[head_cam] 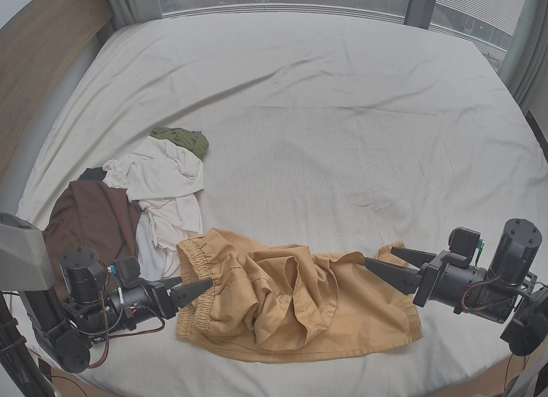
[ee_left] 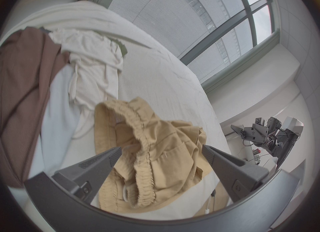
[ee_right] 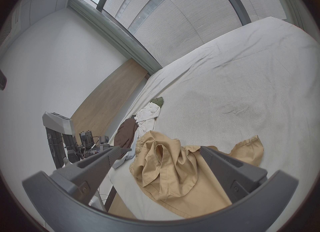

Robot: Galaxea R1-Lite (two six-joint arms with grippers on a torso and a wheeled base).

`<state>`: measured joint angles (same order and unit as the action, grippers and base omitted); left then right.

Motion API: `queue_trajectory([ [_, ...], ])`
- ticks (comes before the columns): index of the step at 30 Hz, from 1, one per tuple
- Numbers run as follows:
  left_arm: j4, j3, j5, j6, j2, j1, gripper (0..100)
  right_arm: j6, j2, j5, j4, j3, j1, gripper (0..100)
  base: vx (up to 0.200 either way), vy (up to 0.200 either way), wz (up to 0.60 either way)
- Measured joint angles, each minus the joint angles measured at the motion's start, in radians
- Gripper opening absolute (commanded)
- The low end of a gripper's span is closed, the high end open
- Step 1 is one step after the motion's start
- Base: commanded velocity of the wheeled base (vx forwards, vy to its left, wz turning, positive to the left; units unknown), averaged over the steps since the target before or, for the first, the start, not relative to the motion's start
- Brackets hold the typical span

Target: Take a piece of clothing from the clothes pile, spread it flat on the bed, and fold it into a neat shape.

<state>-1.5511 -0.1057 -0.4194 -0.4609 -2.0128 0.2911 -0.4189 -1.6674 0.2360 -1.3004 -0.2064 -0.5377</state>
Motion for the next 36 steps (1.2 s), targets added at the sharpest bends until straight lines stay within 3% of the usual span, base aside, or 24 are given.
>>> queue_trajectory([
  [36,-0.002,-0.058,0.004,-0.093,-0.116,0.061,100,0.002,0.001,-0.001,0.0,-0.007,-0.006,100,0.0,0.0,0.0],
])
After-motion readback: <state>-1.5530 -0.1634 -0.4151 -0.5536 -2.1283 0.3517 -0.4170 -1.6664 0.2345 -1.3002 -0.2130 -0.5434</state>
